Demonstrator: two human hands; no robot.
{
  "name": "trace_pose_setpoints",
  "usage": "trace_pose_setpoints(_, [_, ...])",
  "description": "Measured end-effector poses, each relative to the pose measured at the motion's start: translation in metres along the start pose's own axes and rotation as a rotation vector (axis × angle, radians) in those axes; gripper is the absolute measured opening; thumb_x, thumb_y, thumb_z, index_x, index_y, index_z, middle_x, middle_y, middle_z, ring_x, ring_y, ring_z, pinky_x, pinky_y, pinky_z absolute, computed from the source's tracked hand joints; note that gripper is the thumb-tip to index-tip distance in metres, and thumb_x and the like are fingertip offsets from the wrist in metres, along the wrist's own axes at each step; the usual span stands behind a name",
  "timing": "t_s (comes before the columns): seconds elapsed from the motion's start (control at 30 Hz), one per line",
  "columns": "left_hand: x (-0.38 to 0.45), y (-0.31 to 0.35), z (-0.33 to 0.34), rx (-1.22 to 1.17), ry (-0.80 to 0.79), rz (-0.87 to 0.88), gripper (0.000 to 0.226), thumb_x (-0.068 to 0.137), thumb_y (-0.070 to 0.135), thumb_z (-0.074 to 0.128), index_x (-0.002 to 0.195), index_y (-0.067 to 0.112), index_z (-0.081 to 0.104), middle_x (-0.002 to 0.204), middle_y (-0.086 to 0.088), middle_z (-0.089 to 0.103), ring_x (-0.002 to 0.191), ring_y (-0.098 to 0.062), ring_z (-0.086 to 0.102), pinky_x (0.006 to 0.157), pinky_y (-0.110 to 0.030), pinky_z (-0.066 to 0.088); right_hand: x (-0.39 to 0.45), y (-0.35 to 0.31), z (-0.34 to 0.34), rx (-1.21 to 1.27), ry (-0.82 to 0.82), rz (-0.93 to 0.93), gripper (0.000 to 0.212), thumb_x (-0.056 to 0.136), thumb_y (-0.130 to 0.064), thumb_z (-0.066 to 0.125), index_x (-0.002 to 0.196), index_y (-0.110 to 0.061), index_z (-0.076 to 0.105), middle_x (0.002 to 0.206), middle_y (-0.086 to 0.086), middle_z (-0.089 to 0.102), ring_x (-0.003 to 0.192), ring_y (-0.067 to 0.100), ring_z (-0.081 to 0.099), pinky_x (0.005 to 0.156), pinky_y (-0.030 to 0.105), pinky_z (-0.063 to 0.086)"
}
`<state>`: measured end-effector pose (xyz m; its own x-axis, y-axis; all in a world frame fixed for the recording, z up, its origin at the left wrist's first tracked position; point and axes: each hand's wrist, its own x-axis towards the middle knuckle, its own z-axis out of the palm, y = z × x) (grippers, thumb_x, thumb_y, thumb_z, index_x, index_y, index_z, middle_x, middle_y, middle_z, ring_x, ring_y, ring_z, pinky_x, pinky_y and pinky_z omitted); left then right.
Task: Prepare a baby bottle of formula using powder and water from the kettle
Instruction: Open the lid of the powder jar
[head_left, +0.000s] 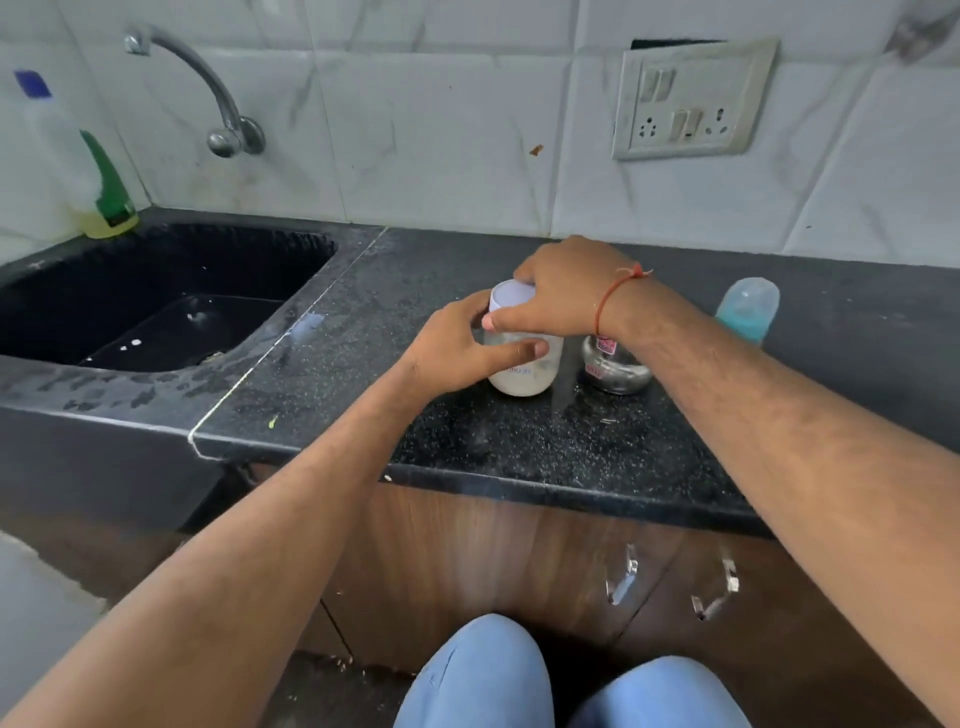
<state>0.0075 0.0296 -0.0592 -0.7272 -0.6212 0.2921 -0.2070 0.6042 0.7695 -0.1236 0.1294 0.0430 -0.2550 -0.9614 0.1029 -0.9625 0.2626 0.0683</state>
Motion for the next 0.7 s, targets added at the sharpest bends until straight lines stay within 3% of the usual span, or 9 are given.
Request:
trace_pose_setpoints(0.1, [-0.012, 0.014, 0.002, -0.018, 0.034, -0.019, 0.06, 0.072, 0.065, 0.082, 0.124, 0.036, 0.071, 0.117, 0.017, 0.079, 0.112, 0.001, 0.071, 0.101, -0.034, 0.057, -0.022, -0.006, 0.004, -0.048, 0.05, 0.023, 0.073, 0.083, -0.086, 0.04, 0.116, -0.028, 0.07, 0.115, 0.001, 0.074, 0.105, 0.027, 0.063, 0.091, 0.045, 0.053])
trace_pose_setpoints(0.2, [-0.017, 0.021, 0.004, -0.073, 0.011, -0.041, 0.074, 0.075, 0.062, 0.081, 0.141, 0.033, 0.066, 0.132, 0.015, 0.075, 0.124, -0.006, 0.069, 0.113, -0.047, 0.054, -0.043, 0.0, 0.004, 0.031, 0.073, 0.031, 0.082, 0.092, -0.078, 0.043, 0.157, -0.027, 0.045, 0.153, -0.002, 0.056, 0.143, 0.028, 0.043, 0.109, 0.052, 0.042])
trace_pose_setpoints(0.27, [-0.017, 0.022, 0.006, -0.109, 0.007, -0.061, 0.096, 0.072, 0.069, 0.084, 0.156, 0.031, 0.054, 0.146, 0.014, 0.068, 0.134, -0.006, 0.064, 0.121, -0.048, 0.048, -0.054, 0.014, 0.002, 0.087, 0.129, 0.031, 0.08, 0.094, -0.073, 0.047, 0.156, -0.024, 0.043, 0.154, 0.0, 0.055, 0.145, 0.027, 0.042, 0.11, 0.051, 0.044])
trace_pose_setpoints(0.33, [-0.021, 0.028, 0.009, -0.128, 0.026, -0.101, 0.122, 0.071, 0.068, 0.087, 0.171, 0.025, 0.031, 0.165, 0.011, 0.051, 0.146, -0.007, 0.052, 0.128, -0.04, 0.038, -0.062, 0.033, 0.002, 0.078, 0.178, 0.044, 0.07, 0.096, -0.067, 0.051, 0.147, -0.02, 0.051, 0.145, 0.003, 0.062, 0.137, 0.028, 0.048, 0.105, 0.046, 0.048])
trace_pose_setpoints(0.4, [-0.027, 0.032, 0.013, -0.13, 0.089, -0.106, 0.124, 0.08, 0.055, 0.091, 0.175, 0.024, 0.017, 0.175, 0.009, 0.035, 0.157, -0.011, 0.039, 0.129, -0.035, 0.032, -0.067, 0.051, -0.001, 0.062, 0.152, 0.086, 0.061, 0.097, -0.057, 0.055, 0.143, -0.017, 0.054, 0.144, 0.006, 0.062, 0.135, 0.031, 0.049, 0.104, 0.044, 0.049])
trace_pose_setpoints(0.53, [-0.034, 0.027, 0.025, -0.076, 0.21, -0.078, 0.117, 0.085, 0.038, 0.093, 0.174, 0.026, 0.018, 0.177, 0.008, 0.031, 0.159, -0.012, 0.035, 0.121, -0.025, 0.03, -0.072, 0.077, -0.002, 0.089, 0.067, 0.152, 0.064, 0.096, -0.05, 0.06, 0.147, -0.013, 0.054, 0.152, 0.01, 0.057, 0.141, 0.034, 0.049, 0.112, 0.046, 0.045])
trace_pose_setpoints(0.7, [-0.039, 0.012, 0.032, -0.116, 0.196, -0.145, 0.121, 0.081, 0.051, 0.094, 0.174, 0.024, 0.022, 0.168, 0.007, 0.048, 0.146, -0.013, 0.055, 0.123, -0.039, 0.045, -0.067, 0.075, 0.005, 0.229, 0.119, 0.127, 0.071, 0.096, -0.058, 0.061, 0.156, -0.022, 0.049, 0.161, 0.004, 0.05, 0.15, 0.028, 0.04, 0.12, 0.041, 0.035])
